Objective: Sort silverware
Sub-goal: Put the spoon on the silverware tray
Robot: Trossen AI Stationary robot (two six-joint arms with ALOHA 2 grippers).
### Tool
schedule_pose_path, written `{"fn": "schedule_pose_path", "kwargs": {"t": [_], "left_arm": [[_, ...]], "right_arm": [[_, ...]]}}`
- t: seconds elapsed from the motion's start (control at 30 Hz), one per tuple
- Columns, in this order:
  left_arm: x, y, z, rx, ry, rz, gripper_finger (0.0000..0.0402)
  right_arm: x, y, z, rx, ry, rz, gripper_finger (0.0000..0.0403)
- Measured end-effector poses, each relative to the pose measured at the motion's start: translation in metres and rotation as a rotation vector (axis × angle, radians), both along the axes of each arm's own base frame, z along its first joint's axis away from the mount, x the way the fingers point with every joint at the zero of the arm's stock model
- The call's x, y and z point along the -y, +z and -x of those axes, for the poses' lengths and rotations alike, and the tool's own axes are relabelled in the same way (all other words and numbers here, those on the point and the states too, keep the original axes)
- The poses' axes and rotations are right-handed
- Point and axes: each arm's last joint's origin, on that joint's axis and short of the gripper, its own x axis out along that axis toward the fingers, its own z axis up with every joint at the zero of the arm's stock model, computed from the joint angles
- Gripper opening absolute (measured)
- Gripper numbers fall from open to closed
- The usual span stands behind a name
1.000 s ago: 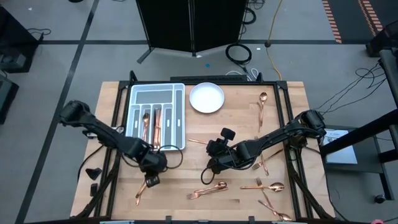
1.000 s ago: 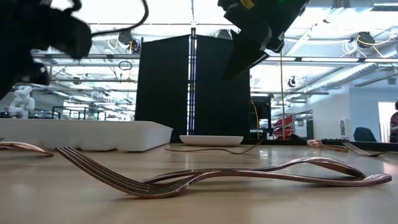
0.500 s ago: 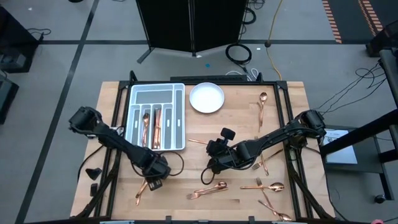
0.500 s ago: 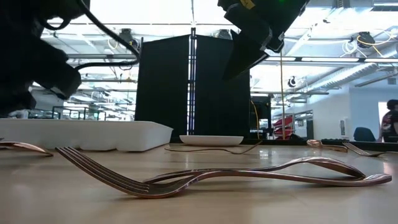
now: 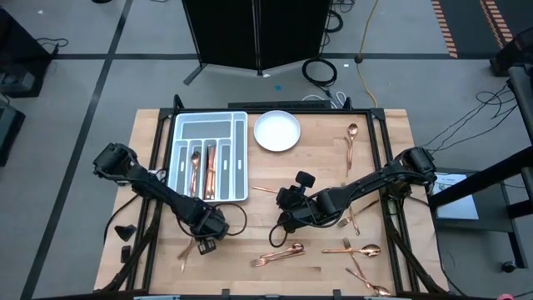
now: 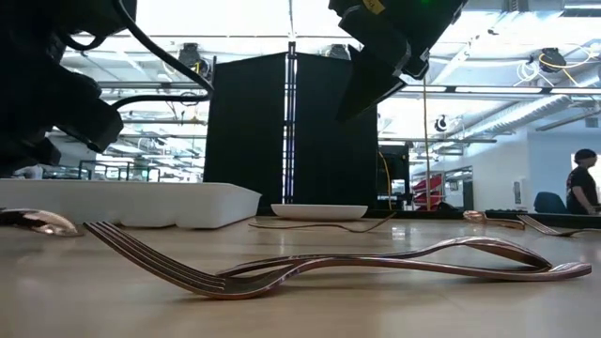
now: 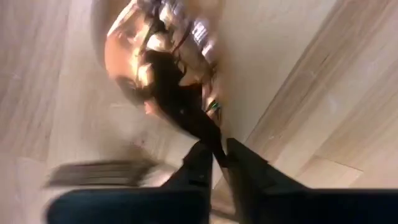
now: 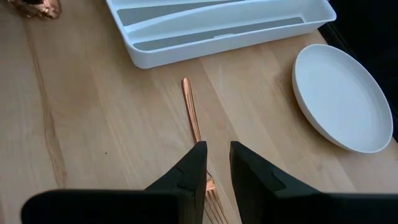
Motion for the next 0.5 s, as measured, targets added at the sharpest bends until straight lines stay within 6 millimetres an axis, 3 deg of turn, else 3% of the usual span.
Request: {"fn": "schedule_pose_path", "kwargs": {"t": [0.23, 0.5], "left_arm": [[0.002, 0.009, -0.006, 0.070, -0.050, 0.028, 0.0006], [0.001, 0.073, -0.019, 0.404, -0.150, 0.154, 0.0001]], "right_arm": [[0.000, -0.001, 0.001, -0.016, 0.003, 0.008, 0.0061], [-0.011, -0.001, 0.007, -0.055, 0.067, 0.040, 0.0061]]}}
